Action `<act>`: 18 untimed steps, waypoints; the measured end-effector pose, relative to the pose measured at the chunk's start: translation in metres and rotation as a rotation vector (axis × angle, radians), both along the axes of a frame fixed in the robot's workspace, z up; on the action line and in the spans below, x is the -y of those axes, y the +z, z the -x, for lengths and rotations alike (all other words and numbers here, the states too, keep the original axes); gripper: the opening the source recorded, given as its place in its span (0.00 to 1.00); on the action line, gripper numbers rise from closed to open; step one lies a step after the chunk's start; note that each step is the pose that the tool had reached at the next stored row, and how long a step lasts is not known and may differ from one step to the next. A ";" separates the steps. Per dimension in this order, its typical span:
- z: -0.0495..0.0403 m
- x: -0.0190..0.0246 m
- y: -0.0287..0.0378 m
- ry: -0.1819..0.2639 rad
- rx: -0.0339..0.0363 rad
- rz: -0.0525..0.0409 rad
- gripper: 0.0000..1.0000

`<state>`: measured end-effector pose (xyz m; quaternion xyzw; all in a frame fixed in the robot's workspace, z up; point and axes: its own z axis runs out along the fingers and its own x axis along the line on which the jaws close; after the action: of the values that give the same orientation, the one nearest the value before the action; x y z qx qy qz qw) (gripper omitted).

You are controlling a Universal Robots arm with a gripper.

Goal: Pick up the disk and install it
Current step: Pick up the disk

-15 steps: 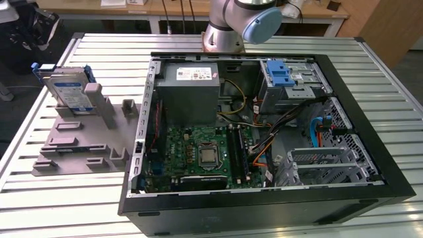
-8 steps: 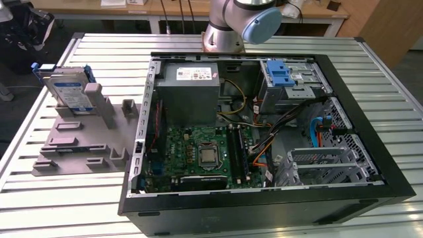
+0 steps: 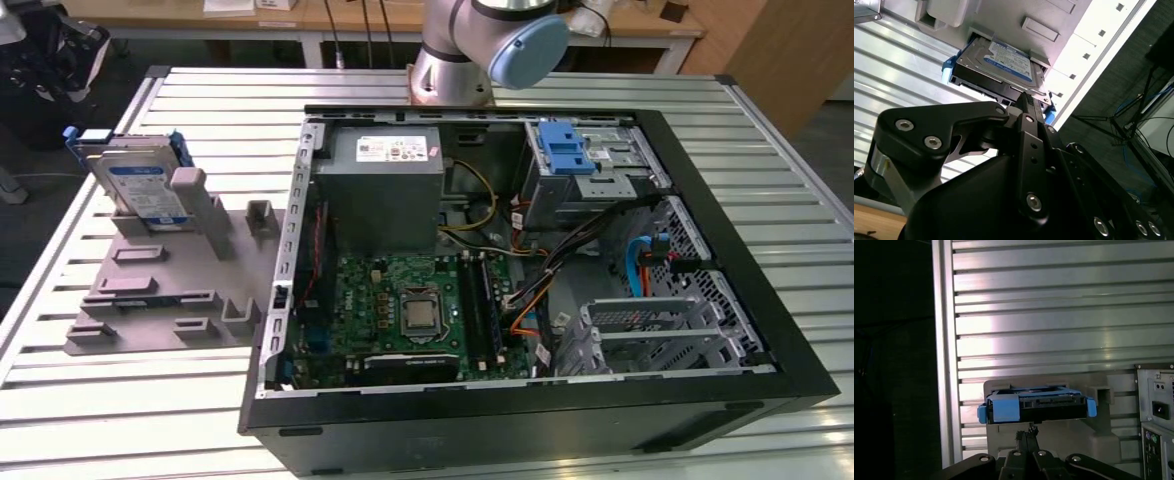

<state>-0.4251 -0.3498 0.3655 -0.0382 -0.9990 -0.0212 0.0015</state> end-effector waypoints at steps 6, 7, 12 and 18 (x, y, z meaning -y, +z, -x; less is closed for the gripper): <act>0.0000 0.0000 0.0000 0.010 -0.0001 0.0000 0.11; 0.0001 0.0000 0.0000 0.014 0.0000 0.0000 0.11; 0.0000 0.0000 -0.0001 0.054 0.0000 0.0001 0.11; 0.0000 0.0000 -0.0006 0.158 0.0001 0.0001 0.11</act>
<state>-0.4251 -0.3497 0.3649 0.0406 -0.9989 -0.0209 0.0031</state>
